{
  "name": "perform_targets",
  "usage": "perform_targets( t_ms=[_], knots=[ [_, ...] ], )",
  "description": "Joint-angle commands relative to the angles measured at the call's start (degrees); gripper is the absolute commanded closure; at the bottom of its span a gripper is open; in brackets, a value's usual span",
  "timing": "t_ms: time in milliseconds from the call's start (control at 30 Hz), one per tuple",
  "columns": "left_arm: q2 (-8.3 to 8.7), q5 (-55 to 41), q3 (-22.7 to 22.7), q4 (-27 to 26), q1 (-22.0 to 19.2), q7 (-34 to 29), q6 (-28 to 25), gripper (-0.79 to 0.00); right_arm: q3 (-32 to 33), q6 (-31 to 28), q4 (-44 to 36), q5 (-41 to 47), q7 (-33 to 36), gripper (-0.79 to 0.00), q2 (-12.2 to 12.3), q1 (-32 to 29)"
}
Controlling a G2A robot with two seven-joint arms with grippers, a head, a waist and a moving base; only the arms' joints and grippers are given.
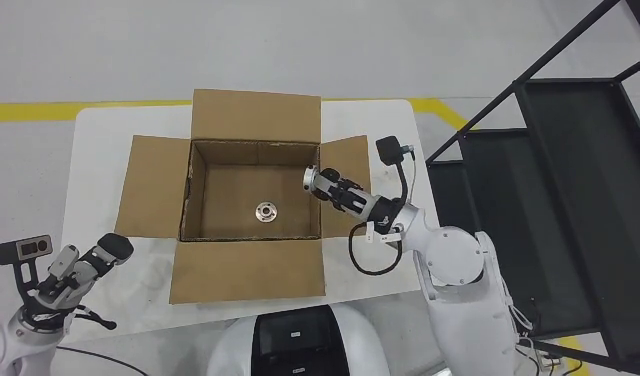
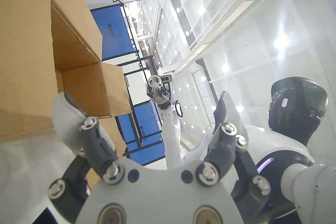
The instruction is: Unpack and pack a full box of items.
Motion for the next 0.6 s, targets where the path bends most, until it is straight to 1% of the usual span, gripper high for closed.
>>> perform_targets(
  t_ms=[0,200,267,367,433,567],
  knots=[
    [0.0,0.0,0.0,0.0,0.0,0.0,0.0,-0.785,0.0,0.0,0.0,0.0,0.0,0.0,0.0,0.0],
    [0.0,0.0,0.0,0.0,0.0,0.0,0.0,-0.785,0.2,-0.2,0.2,-0.2,-0.5,0.0,0.1,-0.1],
    [0.0,0.0,0.0,0.0,0.0,0.0,0.0,-0.785,2.0,-0.7,0.8,-0.5,-0.1,0.0,0.4,-0.3],
    [0.0,0.0,0.0,0.0,0.0,0.0,0.0,-0.785,7.1,-1.0,1.0,0.2,1.7,0.0,1.2,-0.8],
    [0.0,0.0,0.0,0.0,0.0,0.0,0.0,-0.785,11.5,-0.3,1.3,2.1,1.6,0.0,1.6,-1.5],
    [0.0,0.0,0.0,0.0,0.0,0.0,0.0,-0.785,18.6,2.4,3.6,3.5,-2.0,0.0,2.2,-2.8]
  ],
)
